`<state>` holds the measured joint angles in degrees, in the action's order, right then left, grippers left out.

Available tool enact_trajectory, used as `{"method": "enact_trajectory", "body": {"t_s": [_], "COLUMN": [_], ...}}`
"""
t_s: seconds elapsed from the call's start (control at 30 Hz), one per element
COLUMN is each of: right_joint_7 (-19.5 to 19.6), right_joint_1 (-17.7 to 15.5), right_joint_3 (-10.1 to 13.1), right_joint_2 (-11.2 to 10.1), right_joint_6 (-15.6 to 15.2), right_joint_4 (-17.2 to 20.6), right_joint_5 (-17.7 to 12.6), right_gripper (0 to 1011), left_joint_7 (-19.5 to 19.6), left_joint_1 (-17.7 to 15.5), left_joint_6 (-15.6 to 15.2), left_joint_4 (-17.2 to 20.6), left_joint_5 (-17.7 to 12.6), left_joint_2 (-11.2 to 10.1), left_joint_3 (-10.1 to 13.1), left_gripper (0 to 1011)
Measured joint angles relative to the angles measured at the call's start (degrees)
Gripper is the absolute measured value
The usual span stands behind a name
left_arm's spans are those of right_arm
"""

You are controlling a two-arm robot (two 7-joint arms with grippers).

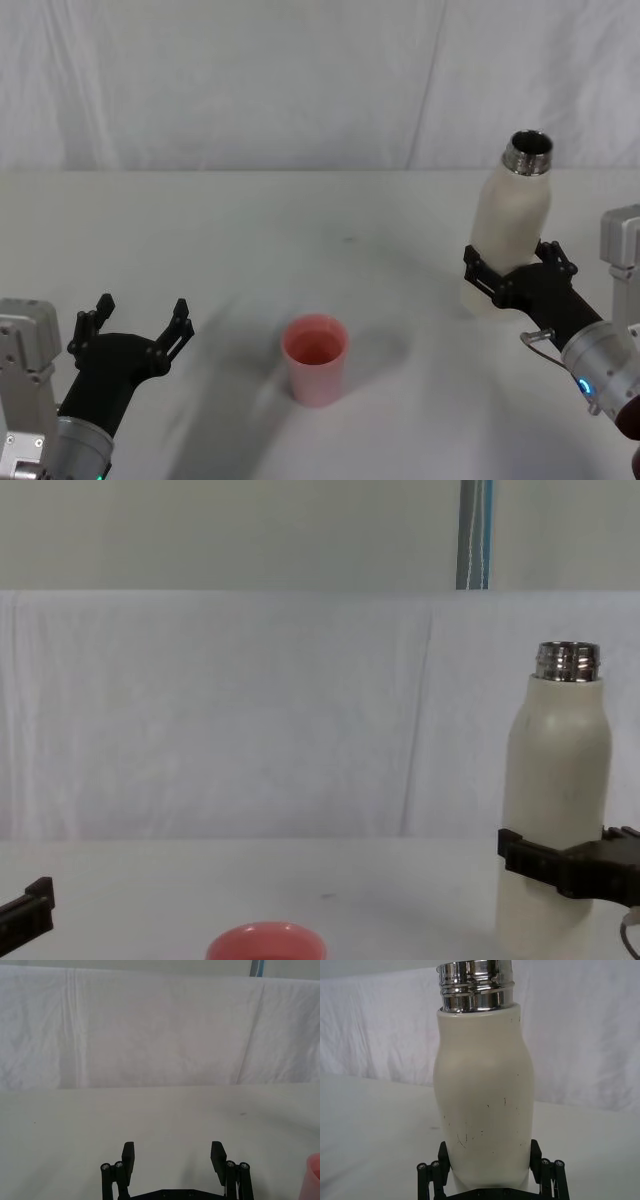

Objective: Grasp the thermos with one hand and pour water into the cup lid.

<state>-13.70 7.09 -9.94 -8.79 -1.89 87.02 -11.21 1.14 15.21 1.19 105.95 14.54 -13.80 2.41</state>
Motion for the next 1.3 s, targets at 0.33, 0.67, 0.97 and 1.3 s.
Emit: {"method": "enact_trajectory", "body": {"t_s": [0.33,0.67,0.97,1.3], "right_joint_7": [-0.08,-0.43,-0.48,-0.67], "right_joint_1": [1.57,3.11,3.58,4.02], "right_joint_3": [-1.79,-3.1,-3.85,-4.43], "right_joint_2": [-0.17,-0.22,-0.22,-0.17], "right_joint_6": [0.25,0.96,1.13,1.19], "right_joint_4": [-2.05,-4.39,-5.71,-6.53], "right_joint_5": [-0.74,-1.25,-1.64,-2.26], "right_gripper": [956,956,956,956], "left_joint_7": [0.0,0.0,0.0,0.0], "left_joint_1": [0.0,0.0,0.0,0.0], "left_joint_6": [0.0,0.0,0.0,0.0], "left_joint_4": [0.0,0.0,0.0,0.0], "left_joint_5": [0.0,0.0,0.0,0.0], "left_joint_2": [0.0,0.0,0.0,0.0], "left_joint_3": [0.0,0.0,0.0,0.0], "left_gripper": [1001,1001,1001,1001]}}
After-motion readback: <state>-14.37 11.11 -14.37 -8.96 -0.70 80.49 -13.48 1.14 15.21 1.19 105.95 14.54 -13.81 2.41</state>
